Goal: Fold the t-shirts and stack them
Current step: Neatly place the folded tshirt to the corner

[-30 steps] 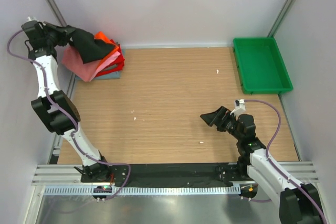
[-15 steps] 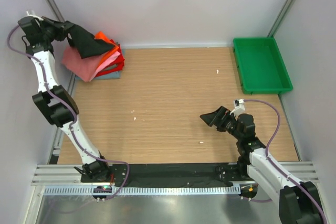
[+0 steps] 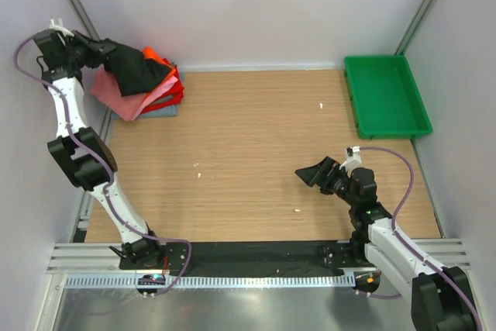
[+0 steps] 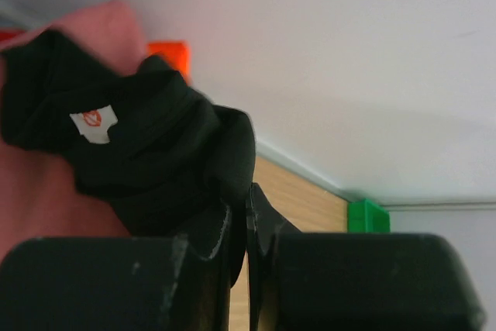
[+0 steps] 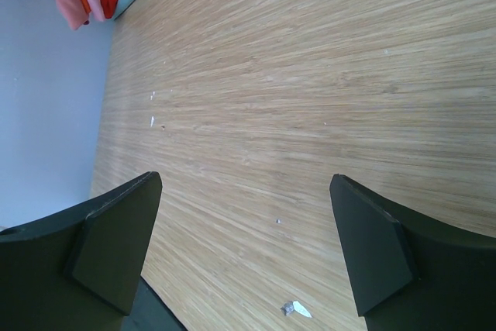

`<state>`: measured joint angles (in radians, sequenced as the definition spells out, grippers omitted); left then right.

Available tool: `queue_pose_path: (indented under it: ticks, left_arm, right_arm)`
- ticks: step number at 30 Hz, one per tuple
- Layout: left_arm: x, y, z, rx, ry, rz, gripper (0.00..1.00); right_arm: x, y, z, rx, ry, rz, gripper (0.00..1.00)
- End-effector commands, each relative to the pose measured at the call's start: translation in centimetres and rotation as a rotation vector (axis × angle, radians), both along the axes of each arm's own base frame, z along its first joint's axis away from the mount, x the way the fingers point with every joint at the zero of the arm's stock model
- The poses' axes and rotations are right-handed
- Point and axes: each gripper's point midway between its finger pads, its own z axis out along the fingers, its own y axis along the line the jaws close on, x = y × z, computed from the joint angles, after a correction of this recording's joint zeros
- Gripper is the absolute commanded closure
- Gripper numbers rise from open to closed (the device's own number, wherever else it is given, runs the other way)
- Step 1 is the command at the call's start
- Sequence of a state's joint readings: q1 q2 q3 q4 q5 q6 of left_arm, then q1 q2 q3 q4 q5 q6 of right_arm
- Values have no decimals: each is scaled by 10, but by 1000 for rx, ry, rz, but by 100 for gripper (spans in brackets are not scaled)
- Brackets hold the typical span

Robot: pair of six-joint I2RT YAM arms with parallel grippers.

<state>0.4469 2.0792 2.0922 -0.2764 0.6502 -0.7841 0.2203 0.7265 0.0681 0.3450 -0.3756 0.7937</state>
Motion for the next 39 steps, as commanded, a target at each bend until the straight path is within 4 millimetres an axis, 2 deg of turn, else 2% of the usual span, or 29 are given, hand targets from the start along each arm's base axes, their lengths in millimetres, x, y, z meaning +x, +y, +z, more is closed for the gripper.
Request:
queue_pose_path:
  ticks: [1, 2, 3, 4, 5, 9, 11, 13, 14, 16, 18, 19, 21, 22, 26, 28, 31, 32, 34, 35, 36, 37, 38, 39]
  left_arm:
    - [-25, 23, -32, 59, 92, 79, 93]
    - [-29, 31, -41, 55, 112, 101, 92]
    - [-33, 38, -64, 39, 170, 132, 91]
    - [-38, 49, -74, 24, 197, 158, 91]
    - [-42, 55, -95, -3, 250, 176, 91]
    - [-55, 89, -124, -71, 317, 249, 92]
    - [-58, 98, -131, -84, 332, 271, 91]
    - [-61, 108, -133, -92, 339, 295, 87]
    - [-62, 111, -132, -94, 343, 302, 82]
    - [-67, 123, -136, -75, 374, 363, 80]
    - [-78, 131, -137, -67, 420, 417, 77]
    - [-90, 143, -145, -46, 482, 506, 75]
    - [-102, 154, -147, -36, 522, 580, 73]
    - [-118, 164, -154, -15, 591, 668, 73]
    - [-141, 181, -152, 36, 652, 804, 71]
    - [-139, 184, -148, 48, 646, 807, 68]
    - [-144, 190, -143, 62, 662, 836, 53]
    - [-145, 190, -139, 64, 664, 846, 43]
    - [-149, 192, -133, 74, 660, 869, 32]
    - [-151, 191, -124, 73, 646, 877, 15]
    - [-152, 190, -122, 68, 641, 881, 6]
    - [-153, 187, -121, 62, 641, 881, 0]
    - [-157, 185, -111, 54, 620, 890, 0]
    - [-159, 183, -108, 51, 616, 891, 0]
  right_arm:
    - [4, 2, 14, 20, -61, 9, 3]
    - [4, 2, 14, 21, -63, 10, 3]
    - [4, 2, 14, 19, -63, 13, 3]
    - [3, 3, 14, 21, -62, 15, 3]
    - [4, 2, 14, 21, -62, 14, 3]
    - [3, 3, 14, 22, -60, 18, 3]
    - [3, 2, 14, 22, -60, 16, 3]
    - [3, 2, 14, 23, -61, 16, 3]
    - [3, 2, 13, 21, -62, 17, 3]
    - [3, 2, 13, 21, -59, 18, 2]
    - [3, 2, 14, 23, -63, 16, 3]
    - [3, 2, 14, 24, -62, 18, 2]
    - [3, 2, 14, 24, -64, 19, 2]
    - [3, 2, 14, 24, -64, 18, 2]
    - [3, 2, 15, 27, -64, 19, 2]
    - [3, 2, 15, 27, -64, 19, 2]
    - [3, 2, 15, 28, -65, 17, 2]
    - [3, 2, 15, 27, -67, 17, 2]
    - [3, 1, 14, 29, -65, 17, 2]
    - [3, 2, 15, 29, -66, 18, 2]
    - [2, 2, 14, 31, -65, 19, 2]
    - [3, 2, 15, 31, -67, 19, 2]
    - [3, 2, 15, 31, -69, 20, 2]
    - [2, 2, 15, 33, -69, 20, 2]
